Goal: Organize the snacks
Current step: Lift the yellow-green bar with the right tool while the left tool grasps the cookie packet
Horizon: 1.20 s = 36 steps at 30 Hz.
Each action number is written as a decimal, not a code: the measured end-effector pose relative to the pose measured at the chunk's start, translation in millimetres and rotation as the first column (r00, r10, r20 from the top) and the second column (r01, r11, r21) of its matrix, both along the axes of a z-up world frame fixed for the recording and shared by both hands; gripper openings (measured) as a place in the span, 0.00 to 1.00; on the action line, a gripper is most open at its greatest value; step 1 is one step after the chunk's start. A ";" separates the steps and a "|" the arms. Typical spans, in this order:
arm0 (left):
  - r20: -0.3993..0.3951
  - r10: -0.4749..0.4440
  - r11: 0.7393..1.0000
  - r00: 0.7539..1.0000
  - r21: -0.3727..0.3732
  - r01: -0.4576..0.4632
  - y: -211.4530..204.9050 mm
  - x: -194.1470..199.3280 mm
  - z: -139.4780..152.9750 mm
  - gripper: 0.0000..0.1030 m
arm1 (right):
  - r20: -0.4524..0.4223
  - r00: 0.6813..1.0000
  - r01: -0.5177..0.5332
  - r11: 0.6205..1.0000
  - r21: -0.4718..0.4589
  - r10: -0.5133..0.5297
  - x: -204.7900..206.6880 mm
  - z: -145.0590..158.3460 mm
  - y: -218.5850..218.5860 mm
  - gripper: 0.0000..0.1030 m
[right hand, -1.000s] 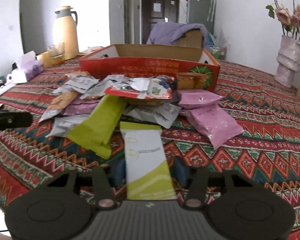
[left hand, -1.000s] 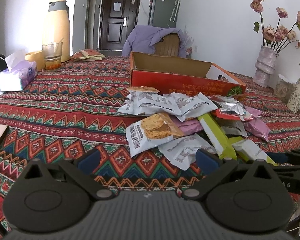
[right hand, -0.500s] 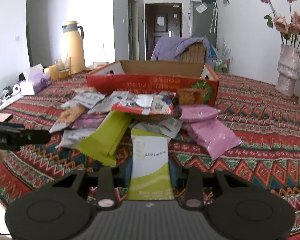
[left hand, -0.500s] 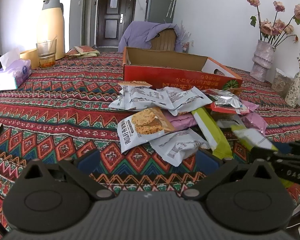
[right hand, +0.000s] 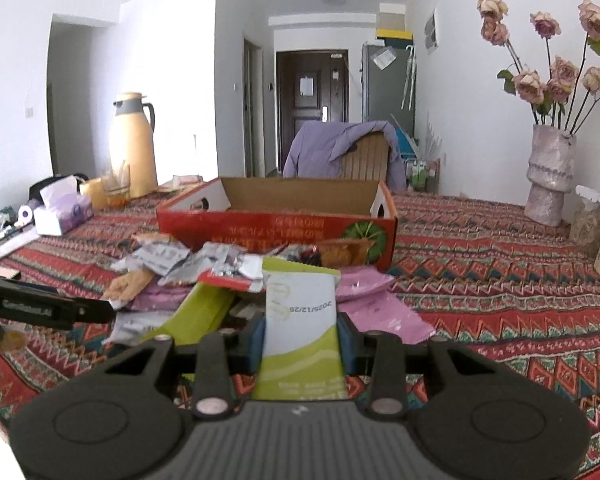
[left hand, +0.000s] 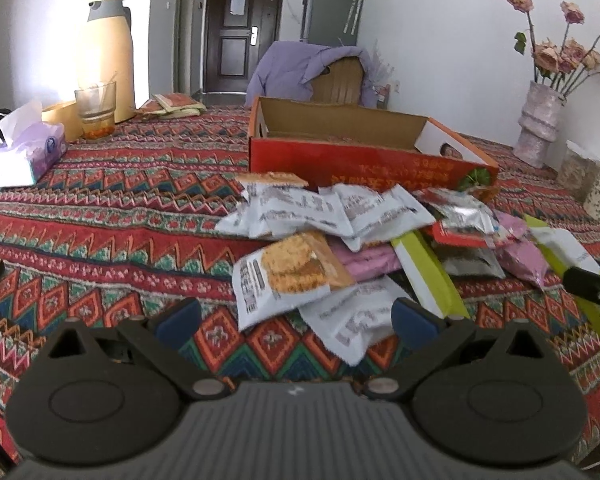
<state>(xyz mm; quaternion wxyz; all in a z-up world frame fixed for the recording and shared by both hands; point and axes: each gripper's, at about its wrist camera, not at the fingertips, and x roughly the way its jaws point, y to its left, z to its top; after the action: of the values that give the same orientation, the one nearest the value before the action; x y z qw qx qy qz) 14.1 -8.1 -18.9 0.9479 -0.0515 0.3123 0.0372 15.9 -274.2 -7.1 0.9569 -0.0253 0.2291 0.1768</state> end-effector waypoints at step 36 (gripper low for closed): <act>-0.017 0.056 0.992 0.998 -0.110 -0.057 30.5 28.5 -8.6 0.64 | 0.025 1.000 -0.004 1.000 0.031 0.004 32.3 1.8 19.0 0.35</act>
<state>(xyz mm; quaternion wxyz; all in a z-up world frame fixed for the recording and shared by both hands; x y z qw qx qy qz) 42.6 22.4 -27.5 0.9400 -0.1124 0.3186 0.0471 48.3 -255.2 -5.3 0.9596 -0.0131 0.2145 0.1819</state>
